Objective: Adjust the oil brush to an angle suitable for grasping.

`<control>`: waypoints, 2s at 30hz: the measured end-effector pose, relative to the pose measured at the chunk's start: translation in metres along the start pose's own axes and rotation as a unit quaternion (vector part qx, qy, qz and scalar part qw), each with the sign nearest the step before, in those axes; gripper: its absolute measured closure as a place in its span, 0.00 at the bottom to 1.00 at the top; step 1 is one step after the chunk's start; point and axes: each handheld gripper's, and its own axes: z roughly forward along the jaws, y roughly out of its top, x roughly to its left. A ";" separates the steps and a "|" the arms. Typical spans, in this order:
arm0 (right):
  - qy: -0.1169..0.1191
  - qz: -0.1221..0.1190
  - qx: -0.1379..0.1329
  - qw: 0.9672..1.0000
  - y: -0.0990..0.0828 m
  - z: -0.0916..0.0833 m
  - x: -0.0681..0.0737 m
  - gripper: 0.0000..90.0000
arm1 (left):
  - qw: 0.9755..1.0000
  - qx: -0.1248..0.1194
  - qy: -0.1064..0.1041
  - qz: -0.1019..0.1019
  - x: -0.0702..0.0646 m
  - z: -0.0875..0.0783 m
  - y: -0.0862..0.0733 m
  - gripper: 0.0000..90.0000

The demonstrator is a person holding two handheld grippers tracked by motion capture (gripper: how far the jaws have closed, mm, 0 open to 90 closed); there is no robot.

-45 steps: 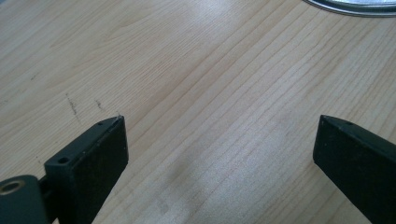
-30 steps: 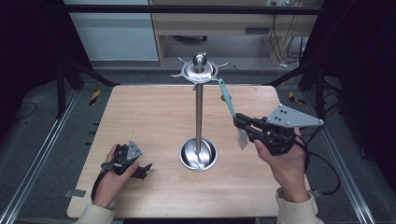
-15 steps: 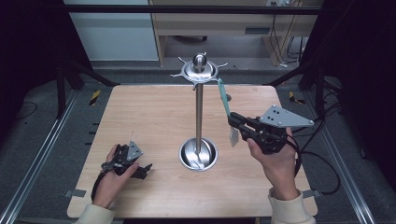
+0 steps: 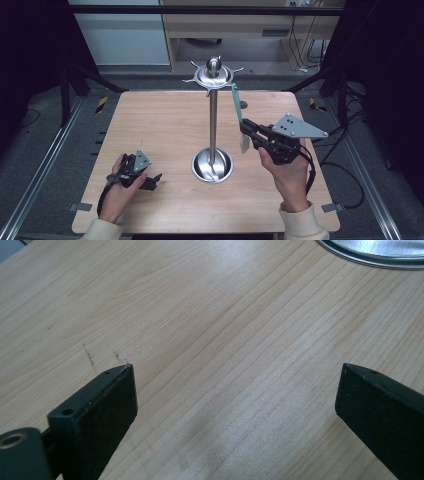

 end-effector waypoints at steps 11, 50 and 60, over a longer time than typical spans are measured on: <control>-0.002 0.001 -0.004 1.000 -0.002 0.006 0.001 0.92 | 1.000 -0.002 0.002 0.006 0.000 0.001 0.000 0.03; -0.096 -0.012 0.000 0.995 0.005 -0.003 0.000 0.68 | 1.000 0.005 -0.002 0.003 0.000 0.001 0.000 0.03; -0.123 0.001 0.013 0.992 0.002 -0.003 -0.012 0.49 | 1.000 0.005 -0.002 0.003 0.000 0.001 0.000 0.03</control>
